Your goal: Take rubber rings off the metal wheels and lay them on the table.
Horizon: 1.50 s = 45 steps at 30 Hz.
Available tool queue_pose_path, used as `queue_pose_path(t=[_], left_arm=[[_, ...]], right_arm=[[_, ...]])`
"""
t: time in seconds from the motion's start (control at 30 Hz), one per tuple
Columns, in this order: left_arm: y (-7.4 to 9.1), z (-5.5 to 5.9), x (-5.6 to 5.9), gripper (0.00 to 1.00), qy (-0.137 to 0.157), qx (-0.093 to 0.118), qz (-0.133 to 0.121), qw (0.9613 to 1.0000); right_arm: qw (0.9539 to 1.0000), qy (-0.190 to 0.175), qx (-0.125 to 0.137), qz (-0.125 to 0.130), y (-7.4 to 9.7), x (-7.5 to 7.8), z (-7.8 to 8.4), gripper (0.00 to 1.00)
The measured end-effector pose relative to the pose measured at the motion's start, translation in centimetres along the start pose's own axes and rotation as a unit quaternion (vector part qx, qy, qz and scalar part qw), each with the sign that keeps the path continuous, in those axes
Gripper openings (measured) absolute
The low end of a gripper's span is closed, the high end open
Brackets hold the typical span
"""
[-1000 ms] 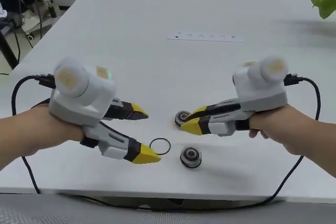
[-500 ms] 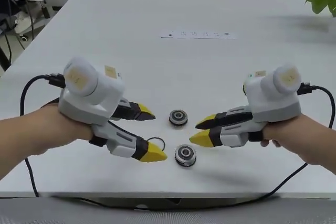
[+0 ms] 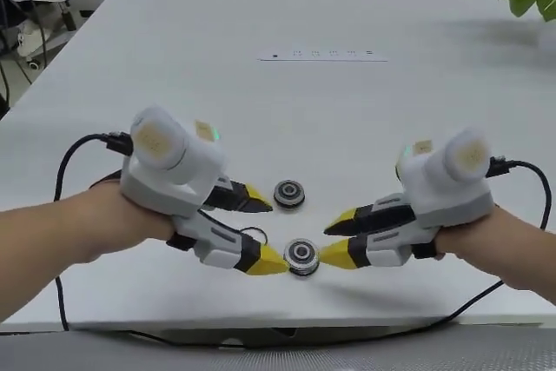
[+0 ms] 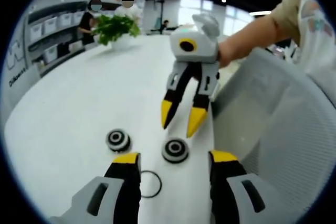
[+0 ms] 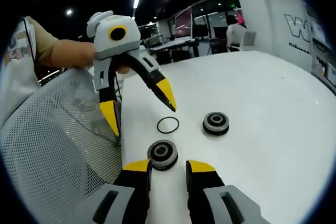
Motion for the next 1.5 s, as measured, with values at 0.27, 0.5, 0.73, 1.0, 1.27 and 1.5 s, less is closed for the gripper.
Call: queue_pose_path(t=[0.27,0.5,0.73,1.0,1.27,1.5], left_arm=[[-1.2,0.6,0.4,0.46,0.000,-0.018,0.013,0.9998],[-1.9,0.4,0.4,0.40,-0.003,-0.020,0.016,0.9997],[-2.6,0.4,0.3,0.34,-0.003,-0.024,0.019,0.9995],[-3.3,0.4,0.5,0.25,-0.015,-0.025,0.019,0.9994],[-3.7,0.4,0.3,0.17,-0.040,-0.022,-0.001,0.9989],[-3.7,0.5,0.4,0.14,-0.067,-0.015,-0.018,0.9975]], right_arm=[[0.9999,0.006,-0.010,-0.003,-0.5,-0.2,0.7,0.21],[0.9997,0.017,-0.014,-0.004,-0.8,-0.3,0.8,0.17],[0.9995,0.023,-0.021,-0.006,-1.1,-0.3,1.0,0.15],[0.9997,0.022,-0.014,-0.004,-1.2,-0.2,1.1,0.12],[0.9996,0.026,-0.010,-0.003,-1.2,-0.2,1.1,0.11],[0.9988,0.045,-0.020,-0.005,-1.4,-0.6,1.0,0.08]])
Point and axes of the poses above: the centre of the closed fingertips' face, and the gripper's own axes: y roughly backward along the fingers, x roughly to its right, z roughly out of its underside, the point moved 7 cm from there along y, roughly backward along the fingers, and after that the axes turned 1 degree about y, right-handed, at the moved point
